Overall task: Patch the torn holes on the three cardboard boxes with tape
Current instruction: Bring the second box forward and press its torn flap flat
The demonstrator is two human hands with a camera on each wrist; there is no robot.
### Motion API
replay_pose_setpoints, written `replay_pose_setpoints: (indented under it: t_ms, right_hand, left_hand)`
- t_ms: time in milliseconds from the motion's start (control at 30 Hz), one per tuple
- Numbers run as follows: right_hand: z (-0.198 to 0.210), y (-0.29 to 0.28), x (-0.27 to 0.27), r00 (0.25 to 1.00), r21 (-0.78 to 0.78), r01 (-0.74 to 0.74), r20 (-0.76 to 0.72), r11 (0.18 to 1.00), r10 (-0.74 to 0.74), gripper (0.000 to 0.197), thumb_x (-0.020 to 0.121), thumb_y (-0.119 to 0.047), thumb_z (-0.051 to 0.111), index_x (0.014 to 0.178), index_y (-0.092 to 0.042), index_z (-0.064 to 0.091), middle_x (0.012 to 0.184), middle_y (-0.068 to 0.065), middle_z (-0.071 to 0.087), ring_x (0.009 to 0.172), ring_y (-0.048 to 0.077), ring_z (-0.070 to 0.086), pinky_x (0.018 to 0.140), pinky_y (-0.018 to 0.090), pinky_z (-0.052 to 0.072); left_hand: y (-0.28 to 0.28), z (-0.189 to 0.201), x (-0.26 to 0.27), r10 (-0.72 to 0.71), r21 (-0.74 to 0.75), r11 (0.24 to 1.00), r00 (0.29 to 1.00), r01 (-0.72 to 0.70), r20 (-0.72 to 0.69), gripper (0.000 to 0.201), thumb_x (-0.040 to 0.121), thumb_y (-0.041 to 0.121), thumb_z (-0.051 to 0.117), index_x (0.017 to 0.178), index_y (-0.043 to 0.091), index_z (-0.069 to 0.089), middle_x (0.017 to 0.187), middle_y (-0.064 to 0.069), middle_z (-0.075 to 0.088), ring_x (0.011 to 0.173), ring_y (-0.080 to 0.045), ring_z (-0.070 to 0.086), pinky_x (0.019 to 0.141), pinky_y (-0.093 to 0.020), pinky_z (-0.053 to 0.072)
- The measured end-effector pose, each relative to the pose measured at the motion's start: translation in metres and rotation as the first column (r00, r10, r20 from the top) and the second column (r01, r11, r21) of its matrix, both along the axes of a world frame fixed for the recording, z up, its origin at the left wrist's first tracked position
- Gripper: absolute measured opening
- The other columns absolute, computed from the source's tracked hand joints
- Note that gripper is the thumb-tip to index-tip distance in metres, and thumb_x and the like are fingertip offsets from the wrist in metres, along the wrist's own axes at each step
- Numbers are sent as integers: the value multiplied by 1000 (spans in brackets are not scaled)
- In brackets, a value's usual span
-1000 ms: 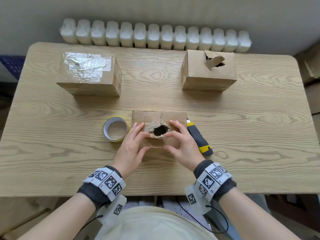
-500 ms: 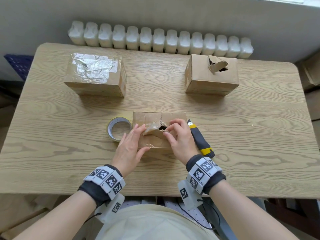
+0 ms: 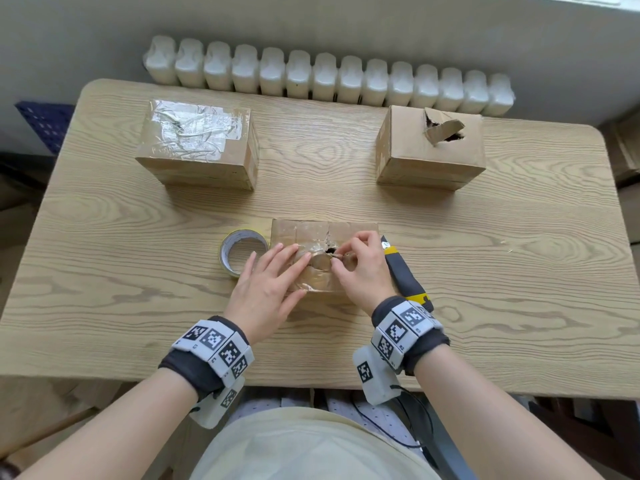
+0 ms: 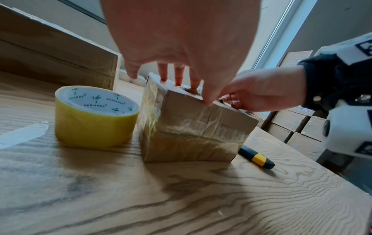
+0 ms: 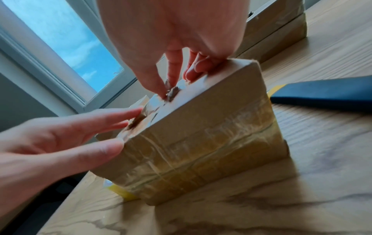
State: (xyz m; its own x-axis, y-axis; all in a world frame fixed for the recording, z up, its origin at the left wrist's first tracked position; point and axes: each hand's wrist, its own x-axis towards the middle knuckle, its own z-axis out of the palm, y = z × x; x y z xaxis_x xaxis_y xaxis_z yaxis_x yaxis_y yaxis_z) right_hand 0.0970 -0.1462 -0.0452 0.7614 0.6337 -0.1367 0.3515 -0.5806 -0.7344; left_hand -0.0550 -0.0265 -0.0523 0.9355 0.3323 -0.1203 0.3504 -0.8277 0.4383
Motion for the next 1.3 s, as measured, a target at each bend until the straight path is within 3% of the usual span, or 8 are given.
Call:
replay_pose_setpoints:
  t_ms: [133, 300, 533, 700, 833, 933, 1200, 1300]
  right_hand:
    - [7, 4, 0, 999, -64, -7, -54, 998, 4, 24, 79, -35, 73, 88, -13, 70, 102, -1, 40, 104, 14, 42, 95, 24, 35]
    - [12, 7, -4, 993, -110, 2, -114, 994, -14, 22, 77, -40, 73, 78, -19, 67, 99, -4, 39, 107, 17, 40, 97, 31, 31]
    - [12, 17, -5, 998, -226, 34, -51, 974, -47, 27, 82, -47, 66, 80, -20, 68, 98, -4, 38, 105, 17, 39, 88, 29, 29]
    - [11, 15, -11, 998, -155, 15, 58, 988, -6, 24, 79, -43, 70, 78, -20, 71, 91, -4, 42, 96, 16, 42, 82, 28, 27]
    - [11, 11, -9, 969, 18, -146, 204, 989, 140, 17, 70, -25, 80, 71, -15, 66, 89, 1, 55, 86, 20, 52, 77, 36, 42]
    - [16, 14, 1, 949, 1, -293, 119, 956, 290, 15, 75, -21, 76, 78, -15, 63, 89, -2, 60, 86, 18, 57, 78, 40, 49]
    - [23, 27, 13, 940, -126, -337, 5, 933, 340, 10, 85, -25, 67, 85, -15, 63, 74, -17, 50, 83, 12, 50, 85, 34, 42]
    - [19, 31, 14, 957, -142, -291, -60, 946, 285, 8, 86, -24, 66, 82, -21, 59, 83, -4, 58, 84, 13, 51, 82, 33, 44]
  left_hand:
    - [2, -3, -2, -60, 65, 996, 998, 58, 35, 57, 92, 46, 36, 144, 22, 34, 148, -2, 40, 139, -21, 30, 113, -48, 26]
    - [3, -8, -5, 68, -109, 993, 985, -51, 158, 65, 81, 27, 71, 135, 14, 37, 150, -3, 36, 138, -15, 32, 105, -29, 34]
    - [9, -15, -7, -62, -1, 998, 969, 64, 237, 55, 88, 34, 56, 136, 12, 43, 144, -11, 44, 133, -24, 41, 106, -39, 40]
    - [12, -22, -10, -87, 13, 996, 969, 86, 231, 55, 92, 41, 40, 138, 11, 42, 147, -8, 41, 136, -20, 37, 108, -34, 36]
    - [17, -25, -7, -94, 25, 996, 969, 91, 227, 63, 88, 41, 53, 139, 6, 41, 145, -8, 43, 136, -18, 34, 113, -34, 28]
    - [21, -20, -2, -120, 92, 991, 969, 102, 216, 75, 75, 39, 71, 139, 13, 43, 137, -5, 46, 124, -22, 38, 107, -41, 35]
    - [34, -18, 3, -150, 26, 989, 976, 148, 159, 74, 72, 49, 67, 137, 20, 46, 133, -3, 48, 115, -22, 41, 108, -45, 33]
    - [33, -11, 4, -127, 11, 992, 980, 127, 156, 75, 68, 44, 77, 133, 18, 50, 136, 2, 52, 114, -14, 38, 96, -39, 44]
